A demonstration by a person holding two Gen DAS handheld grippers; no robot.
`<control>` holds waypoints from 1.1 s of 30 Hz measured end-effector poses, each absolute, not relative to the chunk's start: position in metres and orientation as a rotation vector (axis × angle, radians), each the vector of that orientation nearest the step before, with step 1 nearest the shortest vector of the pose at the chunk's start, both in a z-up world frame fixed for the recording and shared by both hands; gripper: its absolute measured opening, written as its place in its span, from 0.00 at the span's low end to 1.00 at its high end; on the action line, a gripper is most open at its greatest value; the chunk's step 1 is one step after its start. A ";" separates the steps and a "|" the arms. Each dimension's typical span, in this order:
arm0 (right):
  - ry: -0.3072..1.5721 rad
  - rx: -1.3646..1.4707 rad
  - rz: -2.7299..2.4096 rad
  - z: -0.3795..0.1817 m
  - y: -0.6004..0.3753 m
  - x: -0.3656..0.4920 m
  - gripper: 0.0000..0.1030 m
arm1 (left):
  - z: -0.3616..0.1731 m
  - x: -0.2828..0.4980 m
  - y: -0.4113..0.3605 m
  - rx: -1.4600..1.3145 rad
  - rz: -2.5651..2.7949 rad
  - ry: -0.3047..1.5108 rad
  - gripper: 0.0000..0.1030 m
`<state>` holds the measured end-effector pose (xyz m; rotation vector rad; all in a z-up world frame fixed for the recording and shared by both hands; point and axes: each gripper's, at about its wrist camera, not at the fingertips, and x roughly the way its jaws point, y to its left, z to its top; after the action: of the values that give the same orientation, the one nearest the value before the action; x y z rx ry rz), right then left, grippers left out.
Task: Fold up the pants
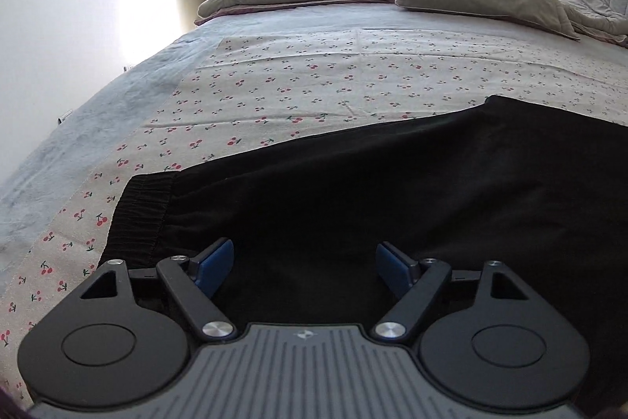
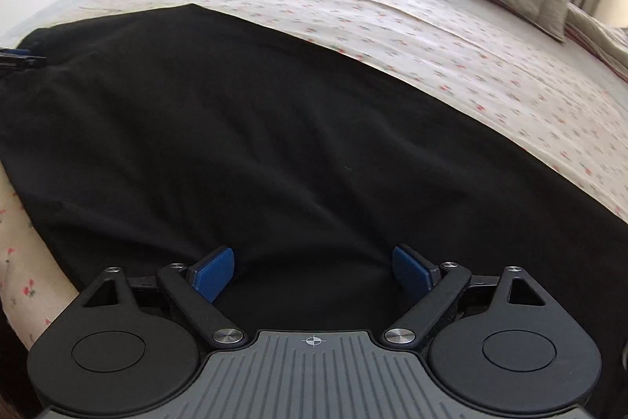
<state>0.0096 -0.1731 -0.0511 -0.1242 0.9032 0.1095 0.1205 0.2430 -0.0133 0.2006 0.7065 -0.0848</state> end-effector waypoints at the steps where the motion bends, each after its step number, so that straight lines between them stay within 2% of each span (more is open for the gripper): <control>1: 0.902 -0.107 0.088 -0.048 -0.177 0.006 0.87 | -0.004 0.114 0.228 0.198 -0.137 0.693 0.80; 7: 0.857 -0.056 0.203 -0.034 -0.146 0.007 0.87 | 0.017 0.091 0.118 0.270 -0.431 0.680 0.81; 14: 0.881 -0.116 0.286 -0.061 -0.123 0.008 0.87 | -0.027 0.060 0.021 0.370 -0.732 0.743 0.79; 18: 0.892 -0.107 0.268 -0.065 -0.162 -0.025 0.87 | -0.047 0.040 0.030 0.467 -0.811 0.737 0.79; 21: 0.921 -0.046 0.213 -0.067 -0.200 -0.049 0.87 | -0.048 0.045 0.051 0.409 -0.849 0.822 0.79; 28: 0.962 0.019 -0.004 -0.061 -0.256 -0.094 0.86 | -0.042 0.044 0.068 0.424 -0.895 0.894 0.79; 33: 0.913 0.047 -0.132 -0.045 -0.282 -0.121 0.86 | -0.034 0.039 0.062 0.345 -0.940 0.866 0.78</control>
<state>-0.1212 -0.2819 -0.0452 0.0471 0.9126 -0.1316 0.0390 0.0618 -0.0345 0.3455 0.8663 -0.9395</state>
